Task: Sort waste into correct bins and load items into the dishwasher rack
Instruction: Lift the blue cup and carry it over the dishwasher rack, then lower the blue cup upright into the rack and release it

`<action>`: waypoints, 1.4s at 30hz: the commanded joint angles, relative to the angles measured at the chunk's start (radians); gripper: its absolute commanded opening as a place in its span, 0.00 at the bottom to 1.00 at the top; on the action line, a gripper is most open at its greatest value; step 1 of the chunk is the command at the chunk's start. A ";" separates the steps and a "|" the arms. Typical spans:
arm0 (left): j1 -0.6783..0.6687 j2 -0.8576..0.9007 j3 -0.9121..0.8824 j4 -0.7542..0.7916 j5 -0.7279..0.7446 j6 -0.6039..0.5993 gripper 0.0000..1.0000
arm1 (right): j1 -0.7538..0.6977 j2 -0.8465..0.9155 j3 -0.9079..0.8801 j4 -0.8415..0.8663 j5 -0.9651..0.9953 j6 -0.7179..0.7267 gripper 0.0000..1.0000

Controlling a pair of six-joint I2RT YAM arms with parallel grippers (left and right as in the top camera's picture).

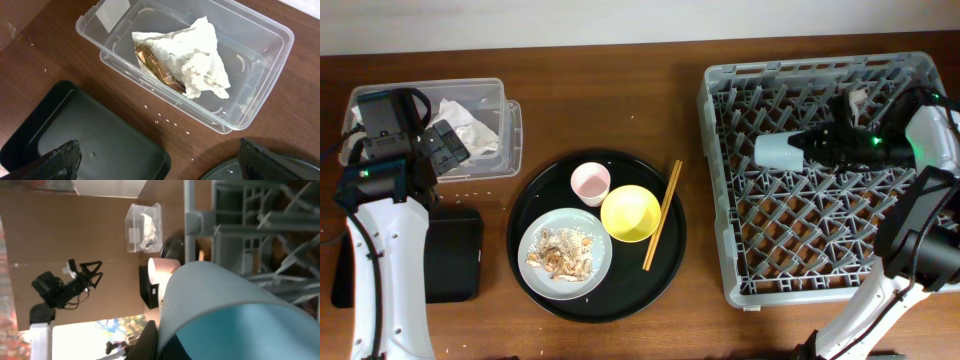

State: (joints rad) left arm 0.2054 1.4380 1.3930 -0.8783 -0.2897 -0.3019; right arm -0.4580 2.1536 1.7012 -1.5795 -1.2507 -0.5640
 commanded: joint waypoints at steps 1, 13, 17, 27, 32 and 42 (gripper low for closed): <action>0.007 0.002 0.005 0.001 -0.014 0.005 0.99 | 0.000 0.008 -0.003 -0.029 0.005 -0.084 0.04; 0.007 0.002 0.005 0.001 -0.014 0.005 0.99 | -0.042 0.008 -0.169 0.035 0.023 -0.087 0.04; 0.007 0.002 0.005 0.001 -0.014 0.005 0.99 | -0.043 0.008 -0.185 0.050 0.032 -0.087 0.04; 0.007 0.002 0.005 0.001 -0.014 0.005 0.99 | -0.118 0.005 -0.185 0.014 0.174 -0.045 0.16; 0.007 0.002 0.005 0.001 -0.014 0.005 0.99 | -0.171 -0.006 -0.185 0.012 0.217 -0.003 0.18; 0.007 0.002 0.005 0.001 -0.014 0.005 0.99 | -0.211 -0.255 -0.185 0.069 0.399 0.235 0.23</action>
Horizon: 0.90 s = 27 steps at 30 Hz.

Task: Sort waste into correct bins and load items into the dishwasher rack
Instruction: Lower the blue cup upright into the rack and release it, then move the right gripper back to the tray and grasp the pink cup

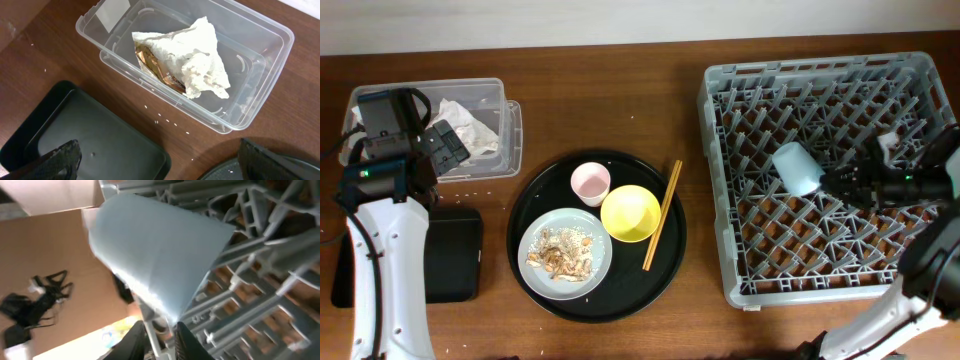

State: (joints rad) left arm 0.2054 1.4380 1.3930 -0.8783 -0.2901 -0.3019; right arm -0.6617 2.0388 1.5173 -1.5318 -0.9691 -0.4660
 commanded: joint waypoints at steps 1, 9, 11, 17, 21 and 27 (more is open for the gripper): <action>0.007 0.002 0.005 0.001 -0.013 0.005 0.99 | -0.005 -0.187 -0.002 0.039 0.165 0.192 0.23; 0.007 0.002 0.005 0.001 -0.013 0.005 0.99 | 0.152 -0.510 -0.002 0.167 0.456 0.482 0.20; 0.007 0.002 0.005 0.001 -0.013 0.005 0.99 | 0.252 -0.512 -0.002 0.187 0.477 0.502 0.18; 0.007 0.002 0.005 0.001 -0.013 0.005 0.99 | 0.696 -0.511 -0.002 0.273 0.483 0.500 0.19; 0.007 0.002 0.005 0.001 -0.013 0.005 0.99 | 1.018 -0.492 -0.002 0.420 0.678 0.643 0.20; 0.007 0.002 0.005 0.001 -0.013 0.005 0.99 | 1.335 -0.356 -0.002 0.709 0.805 0.822 0.39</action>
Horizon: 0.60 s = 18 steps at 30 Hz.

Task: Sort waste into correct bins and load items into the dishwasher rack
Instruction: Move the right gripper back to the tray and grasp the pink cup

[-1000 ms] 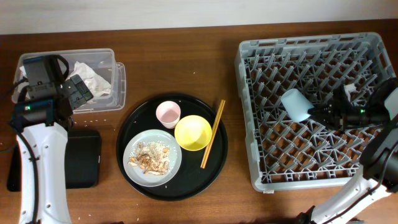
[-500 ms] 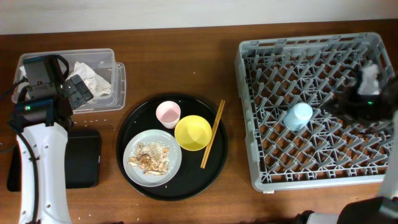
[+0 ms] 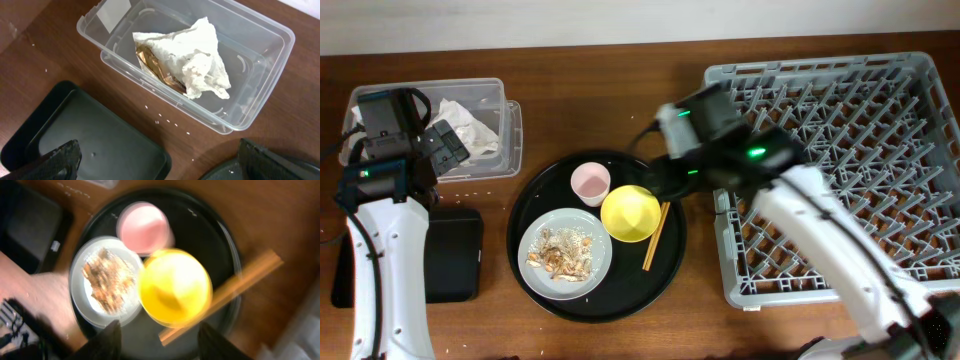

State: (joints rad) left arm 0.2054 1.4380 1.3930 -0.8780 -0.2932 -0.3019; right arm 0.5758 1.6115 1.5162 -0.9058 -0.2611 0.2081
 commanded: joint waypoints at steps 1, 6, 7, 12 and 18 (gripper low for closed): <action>0.007 0.002 0.005 0.001 -0.010 0.005 0.99 | 0.121 0.097 0.001 0.121 0.108 0.181 0.34; 0.007 0.002 0.005 0.001 -0.010 0.005 0.99 | 0.204 0.337 0.267 -0.011 0.105 0.138 0.33; 0.007 0.002 0.005 0.001 -0.010 0.005 0.99 | 0.209 0.406 0.383 -0.104 0.109 0.117 0.33; 0.007 0.002 0.005 0.001 -0.010 0.005 0.99 | 0.213 0.583 0.605 -0.230 0.138 0.106 0.31; 0.007 0.002 0.005 0.001 -0.010 0.005 0.99 | 0.251 0.630 0.602 -0.110 0.271 0.106 0.32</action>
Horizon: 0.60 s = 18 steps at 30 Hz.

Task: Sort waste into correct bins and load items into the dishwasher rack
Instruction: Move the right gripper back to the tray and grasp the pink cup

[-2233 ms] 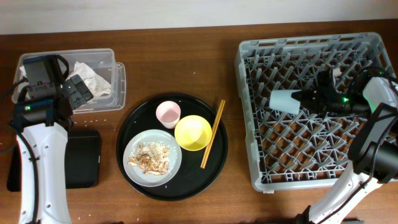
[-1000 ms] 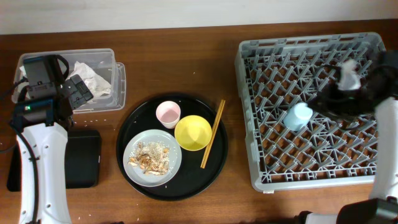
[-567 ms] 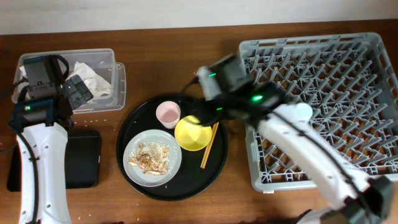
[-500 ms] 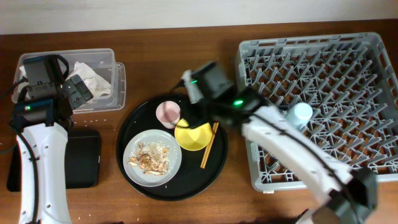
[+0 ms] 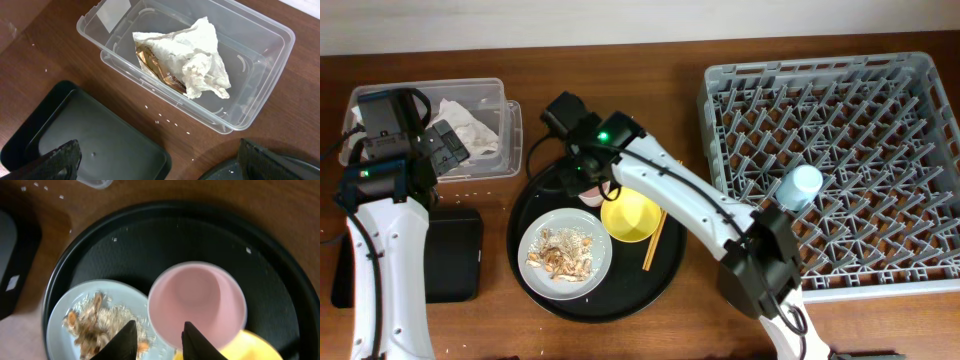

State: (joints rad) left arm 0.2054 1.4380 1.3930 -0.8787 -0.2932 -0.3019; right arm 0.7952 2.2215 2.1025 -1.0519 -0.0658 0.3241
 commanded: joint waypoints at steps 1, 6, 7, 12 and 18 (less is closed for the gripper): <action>0.007 0.002 0.005 0.002 -0.010 0.005 0.99 | 0.041 0.028 0.016 0.058 0.079 -0.009 0.32; 0.007 0.002 0.005 0.002 -0.010 0.005 0.99 | 0.056 0.083 0.014 0.076 0.192 0.018 0.33; 0.007 0.002 0.005 0.002 -0.010 0.005 0.99 | 0.056 0.089 0.014 0.082 0.191 0.017 0.33; 0.007 0.002 0.005 0.002 -0.010 0.005 0.99 | 0.056 0.114 0.014 0.084 0.190 0.018 0.33; 0.007 0.002 0.005 0.002 -0.010 0.005 0.99 | 0.070 0.145 0.009 0.082 0.190 0.025 0.28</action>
State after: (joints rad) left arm 0.2054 1.4380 1.3930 -0.8787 -0.2932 -0.3023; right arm 0.8528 2.3520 2.1025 -0.9752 0.1051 0.3378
